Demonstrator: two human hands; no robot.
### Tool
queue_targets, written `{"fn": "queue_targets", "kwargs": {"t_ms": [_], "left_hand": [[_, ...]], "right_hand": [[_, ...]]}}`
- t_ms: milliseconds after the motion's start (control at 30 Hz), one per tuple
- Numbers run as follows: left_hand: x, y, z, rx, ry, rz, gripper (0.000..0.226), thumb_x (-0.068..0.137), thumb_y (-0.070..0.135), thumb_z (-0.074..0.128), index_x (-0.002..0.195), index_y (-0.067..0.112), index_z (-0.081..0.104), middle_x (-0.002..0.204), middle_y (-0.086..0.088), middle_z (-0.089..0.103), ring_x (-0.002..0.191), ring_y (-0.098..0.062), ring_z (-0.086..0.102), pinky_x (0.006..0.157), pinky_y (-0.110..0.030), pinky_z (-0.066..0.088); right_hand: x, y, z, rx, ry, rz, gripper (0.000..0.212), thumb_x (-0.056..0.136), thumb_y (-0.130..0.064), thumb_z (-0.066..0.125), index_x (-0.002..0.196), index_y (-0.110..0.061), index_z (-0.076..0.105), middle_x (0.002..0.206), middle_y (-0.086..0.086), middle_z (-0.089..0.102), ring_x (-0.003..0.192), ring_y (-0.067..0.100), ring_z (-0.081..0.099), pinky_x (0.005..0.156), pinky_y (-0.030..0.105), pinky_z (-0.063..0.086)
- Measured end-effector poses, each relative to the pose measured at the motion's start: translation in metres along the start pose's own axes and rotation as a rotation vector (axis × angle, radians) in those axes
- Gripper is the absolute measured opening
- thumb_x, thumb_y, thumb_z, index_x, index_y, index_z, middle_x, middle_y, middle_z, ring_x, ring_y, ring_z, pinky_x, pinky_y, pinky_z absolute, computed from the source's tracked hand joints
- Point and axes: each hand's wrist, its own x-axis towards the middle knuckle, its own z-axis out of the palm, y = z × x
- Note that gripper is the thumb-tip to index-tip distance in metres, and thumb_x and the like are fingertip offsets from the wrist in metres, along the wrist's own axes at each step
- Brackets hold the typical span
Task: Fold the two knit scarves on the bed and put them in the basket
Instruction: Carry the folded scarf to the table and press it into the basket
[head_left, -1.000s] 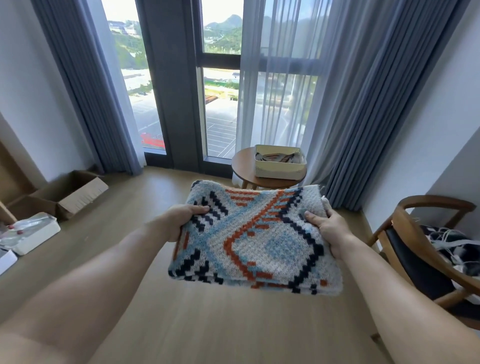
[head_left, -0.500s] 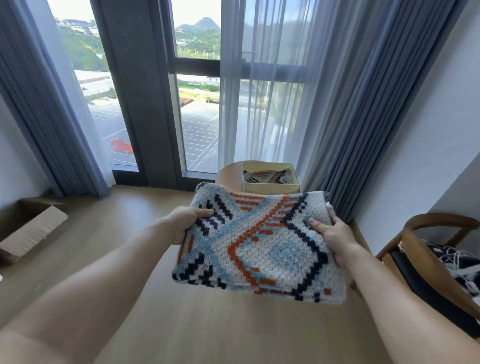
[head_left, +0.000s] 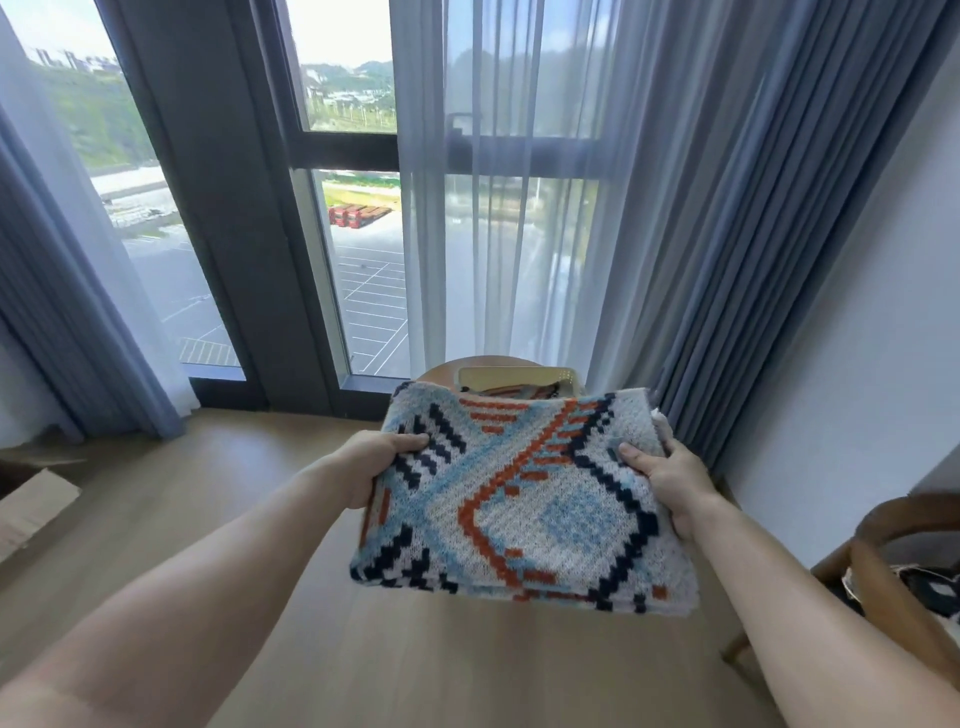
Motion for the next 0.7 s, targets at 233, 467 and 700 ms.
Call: {"fn": "queue_targets", "kwargs": {"t_ms": [233, 467, 700], "left_hand": [[0.079, 0.048, 0.025, -0.036, 0.007, -0.006, 0.038, 0.083, 0.022, 0.076, 0.109, 0.001, 0.058, 0.086, -0.015, 0.073, 0.072, -0.03, 0.07, 0.07, -0.043, 0.059], [0.176, 0.081, 0.008, -0.067, 0.03, -0.036, 0.04, 0.082, 0.02, 0.076, 0.111, 0.0, 0.059, 0.088, -0.017, 0.074, 0.07, -0.031, 0.071, 0.065, -0.042, 0.058], [0.279, 0.128, -0.017, -0.032, 0.009, -0.056, 0.03, 0.086, 0.021, 0.072, 0.106, 0.003, 0.059, 0.087, -0.015, 0.075, 0.075, -0.031, 0.071, 0.07, -0.042, 0.058]], "right_hand": [[0.107, -0.031, -0.006, -0.046, -0.019, -0.004, 0.083, 0.081, -0.014, 0.077, 0.141, -0.05, 0.033, 0.126, 0.012, 0.061, 0.087, 0.034, 0.073, 0.07, 0.052, 0.061], [0.217, -0.026, 0.029, -0.08, -0.048, 0.021, 0.084, 0.073, -0.024, 0.083, 0.135, -0.049, 0.034, 0.145, -0.003, 0.049, 0.102, 0.028, 0.07, 0.083, 0.056, 0.057], [0.313, -0.028, 0.077, -0.122, 0.049, 0.043, 0.041, 0.066, -0.036, 0.086, 0.096, -0.047, 0.06, 0.125, 0.005, 0.064, 0.097, 0.029, 0.07, 0.088, 0.056, 0.055]]}}
